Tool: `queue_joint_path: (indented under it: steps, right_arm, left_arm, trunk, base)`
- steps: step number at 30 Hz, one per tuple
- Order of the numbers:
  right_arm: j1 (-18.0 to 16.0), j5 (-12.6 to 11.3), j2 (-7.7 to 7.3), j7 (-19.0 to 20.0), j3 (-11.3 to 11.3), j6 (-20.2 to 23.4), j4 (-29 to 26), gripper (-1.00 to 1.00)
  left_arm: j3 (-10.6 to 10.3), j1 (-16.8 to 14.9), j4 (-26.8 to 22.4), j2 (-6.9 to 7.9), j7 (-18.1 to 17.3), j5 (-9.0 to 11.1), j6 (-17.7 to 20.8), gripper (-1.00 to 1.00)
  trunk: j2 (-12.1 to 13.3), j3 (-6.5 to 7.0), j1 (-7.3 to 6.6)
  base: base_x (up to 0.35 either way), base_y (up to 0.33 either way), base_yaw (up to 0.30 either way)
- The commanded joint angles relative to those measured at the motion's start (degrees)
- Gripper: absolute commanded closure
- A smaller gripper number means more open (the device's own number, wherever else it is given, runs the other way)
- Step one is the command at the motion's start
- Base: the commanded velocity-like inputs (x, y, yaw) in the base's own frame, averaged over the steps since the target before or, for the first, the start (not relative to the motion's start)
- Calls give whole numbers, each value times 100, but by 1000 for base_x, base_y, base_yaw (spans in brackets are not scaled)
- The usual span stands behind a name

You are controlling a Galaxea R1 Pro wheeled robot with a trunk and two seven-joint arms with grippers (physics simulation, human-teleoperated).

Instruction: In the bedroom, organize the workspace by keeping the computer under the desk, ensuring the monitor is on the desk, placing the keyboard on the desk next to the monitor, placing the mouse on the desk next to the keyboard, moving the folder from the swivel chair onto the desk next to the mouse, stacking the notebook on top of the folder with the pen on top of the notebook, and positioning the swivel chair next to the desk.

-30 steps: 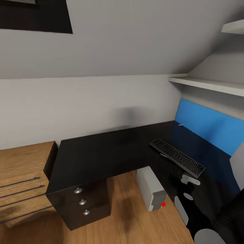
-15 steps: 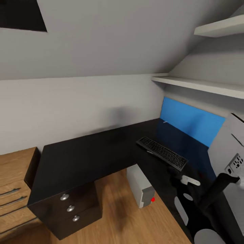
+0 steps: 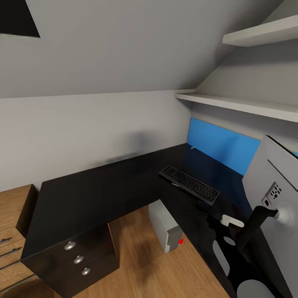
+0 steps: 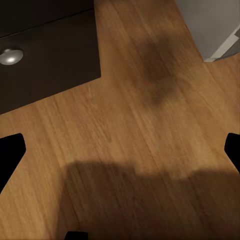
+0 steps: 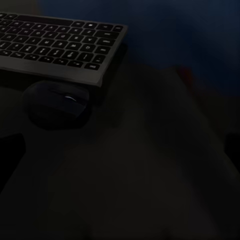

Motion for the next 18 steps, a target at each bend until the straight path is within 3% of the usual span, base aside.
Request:
queue_joint_path:
  steps: [1,6,12,18]
  right_arm:
    - [-3,-65,-2,-11,2,-36,7,-100]
    - [-3,-65,-5,-11,2,-36,21,-100]
    - [-3,-65,-2,-11,2,-36,40,-100]
    - [-3,-65,0,-11,2,-42,71,-100]
  left_arm:
    - [-21,-3,4,0,17,26,-19,-100]
    - [-21,-3,4,0,3,26,-24,-100]
    - [-21,-3,4,2,-3,26,-31,-100]
    - [-21,-3,4,2,10,26,-28,-100]
  trunk:
    - [-5,-7,1]
    - [-5,-7,1]
    - [-5,-7,1]
    - [-5,-7,1]
  base:
    - [0,0,-9]
    - [61,0,-5]
    - [248,0,-1]
    - [91,0,0]
